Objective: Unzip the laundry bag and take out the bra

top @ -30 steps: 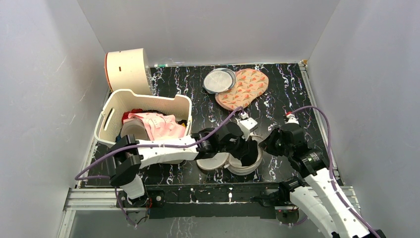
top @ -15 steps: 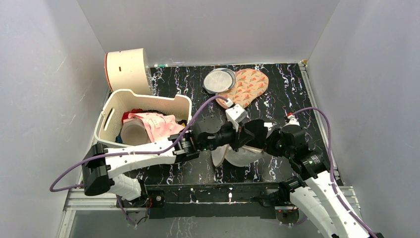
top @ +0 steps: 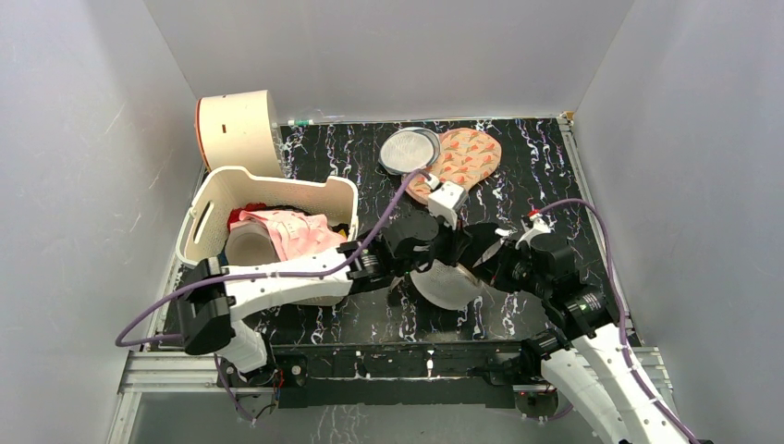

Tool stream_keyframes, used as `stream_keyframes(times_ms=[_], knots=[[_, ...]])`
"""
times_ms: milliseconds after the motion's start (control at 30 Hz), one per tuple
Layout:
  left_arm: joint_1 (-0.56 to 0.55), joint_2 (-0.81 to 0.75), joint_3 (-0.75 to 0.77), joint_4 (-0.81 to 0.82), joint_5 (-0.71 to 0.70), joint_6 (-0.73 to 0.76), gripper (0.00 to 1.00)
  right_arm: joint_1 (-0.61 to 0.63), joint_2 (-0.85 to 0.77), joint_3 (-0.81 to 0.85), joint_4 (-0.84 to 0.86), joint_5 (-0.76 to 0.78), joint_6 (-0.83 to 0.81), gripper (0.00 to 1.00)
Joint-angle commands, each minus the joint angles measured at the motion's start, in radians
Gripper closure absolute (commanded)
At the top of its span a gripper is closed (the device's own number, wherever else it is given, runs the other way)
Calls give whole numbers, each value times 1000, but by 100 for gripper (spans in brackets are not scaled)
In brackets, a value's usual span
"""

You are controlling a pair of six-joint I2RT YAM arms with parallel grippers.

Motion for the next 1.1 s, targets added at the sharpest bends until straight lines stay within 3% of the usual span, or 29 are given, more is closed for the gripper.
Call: stream_keyframes(times_ms=[0,433,800,1067], knots=[[2,58,53,21,-2,-13,100,4,-24,55,68,-53,-31,100],[2,49,164,21,0,6,100,5,-1,-42,45,-46,-26,100],[1,-26,205,45,28,-17,100,4,14,-27,44,-10,-29,100],[3,14,204,28,-51,30,100,4,19,27,43,-38,-53,100]])
